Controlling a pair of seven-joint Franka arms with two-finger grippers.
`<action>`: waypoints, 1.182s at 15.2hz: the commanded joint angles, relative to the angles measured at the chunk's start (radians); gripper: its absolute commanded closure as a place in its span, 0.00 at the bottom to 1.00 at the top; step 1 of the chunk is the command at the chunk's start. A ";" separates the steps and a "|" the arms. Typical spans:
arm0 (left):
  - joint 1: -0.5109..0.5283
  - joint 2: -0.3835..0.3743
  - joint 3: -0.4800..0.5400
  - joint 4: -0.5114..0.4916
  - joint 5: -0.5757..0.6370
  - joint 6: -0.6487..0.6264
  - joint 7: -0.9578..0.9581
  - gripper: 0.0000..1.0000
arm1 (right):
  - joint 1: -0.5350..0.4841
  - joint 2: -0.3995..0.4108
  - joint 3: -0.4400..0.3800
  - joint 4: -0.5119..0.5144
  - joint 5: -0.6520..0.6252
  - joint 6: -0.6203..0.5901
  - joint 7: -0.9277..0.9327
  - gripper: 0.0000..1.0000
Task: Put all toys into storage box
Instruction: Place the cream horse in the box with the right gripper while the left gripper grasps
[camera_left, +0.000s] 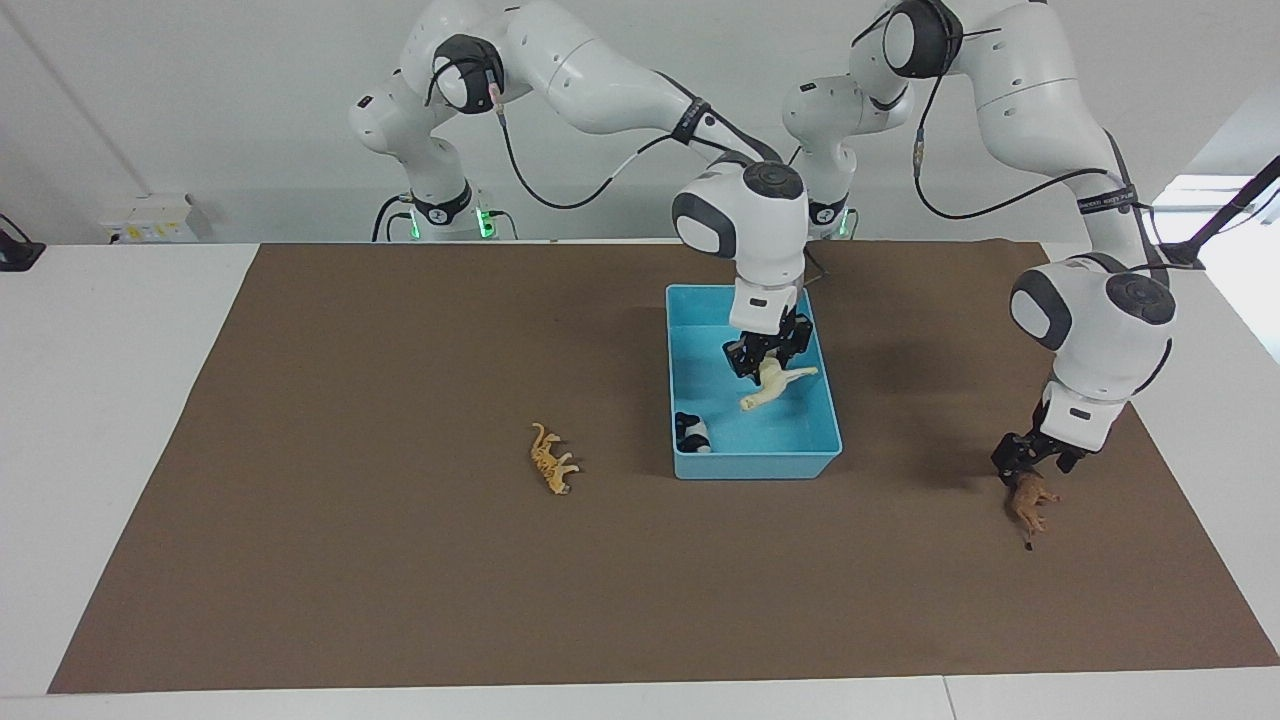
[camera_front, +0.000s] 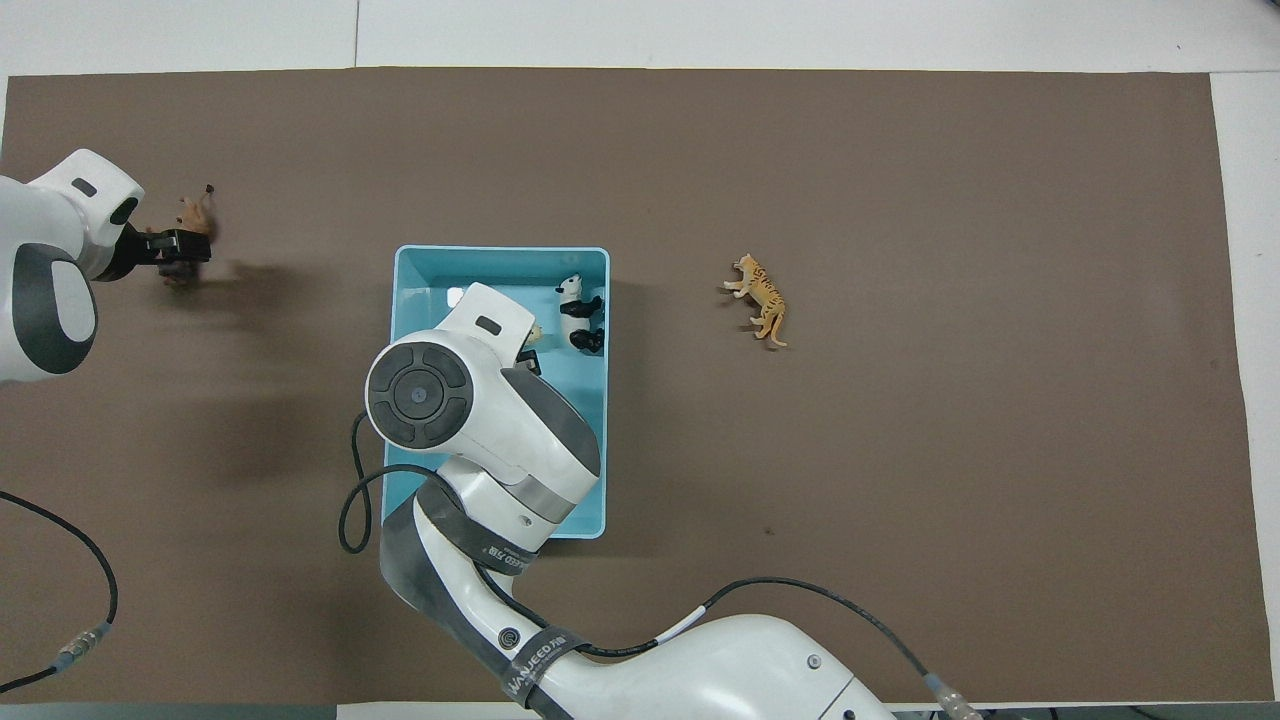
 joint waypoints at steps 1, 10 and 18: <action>0.008 -0.026 -0.004 -0.058 0.017 0.028 0.010 0.02 | -0.014 -0.028 -0.015 0.046 -0.007 -0.117 0.052 0.00; 0.014 -0.026 0.000 -0.069 0.017 0.053 0.010 0.37 | -0.295 -0.117 -0.063 0.027 -0.006 -0.168 -0.185 0.00; 0.020 -0.020 0.001 -0.066 0.017 0.061 0.010 0.46 | -0.398 -0.248 -0.058 -0.429 0.009 0.193 -0.565 0.00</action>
